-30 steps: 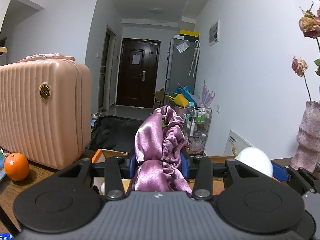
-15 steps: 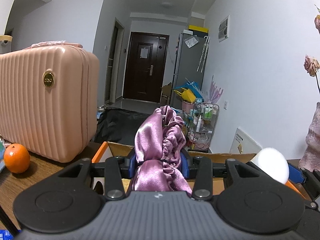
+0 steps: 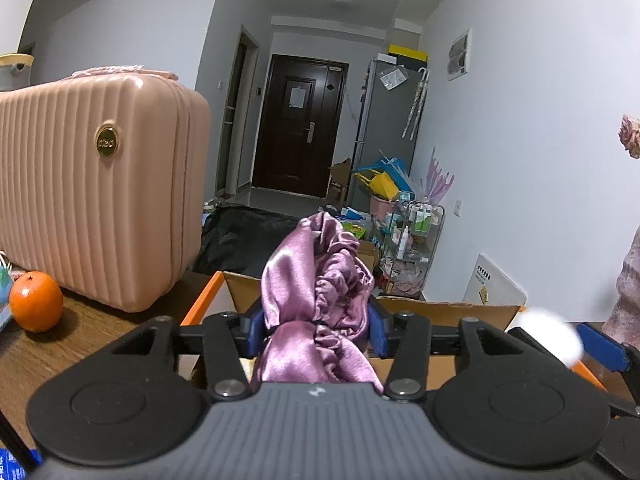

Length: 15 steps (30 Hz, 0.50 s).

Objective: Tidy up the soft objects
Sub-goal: 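Open both grippers to drop the scrunchie and sponge into the box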

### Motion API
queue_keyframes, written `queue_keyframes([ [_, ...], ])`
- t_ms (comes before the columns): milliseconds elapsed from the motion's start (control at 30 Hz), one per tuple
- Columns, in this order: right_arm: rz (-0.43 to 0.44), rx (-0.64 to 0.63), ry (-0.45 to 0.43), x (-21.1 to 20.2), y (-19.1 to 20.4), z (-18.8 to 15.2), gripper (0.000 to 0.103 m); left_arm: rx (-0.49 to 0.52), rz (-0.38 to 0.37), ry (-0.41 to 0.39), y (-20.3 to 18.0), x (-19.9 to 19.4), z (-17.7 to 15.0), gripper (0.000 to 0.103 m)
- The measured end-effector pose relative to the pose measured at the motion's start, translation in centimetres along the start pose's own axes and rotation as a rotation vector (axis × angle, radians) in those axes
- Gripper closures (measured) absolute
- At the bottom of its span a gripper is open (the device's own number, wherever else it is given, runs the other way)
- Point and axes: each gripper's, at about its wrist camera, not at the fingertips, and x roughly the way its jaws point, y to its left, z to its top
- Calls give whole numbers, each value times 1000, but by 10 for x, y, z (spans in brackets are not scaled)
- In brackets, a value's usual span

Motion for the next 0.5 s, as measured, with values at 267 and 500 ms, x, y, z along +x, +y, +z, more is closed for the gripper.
queue_keyframes([
  [267, -17, 14, -34, -6, -3, 1, 0, -28, 58, -67, 7, -10, 1, 0],
  [500, -20, 25, -36, -6, -7, 2, 0, -12, 54, -75, 4, -12, 1, 0],
])
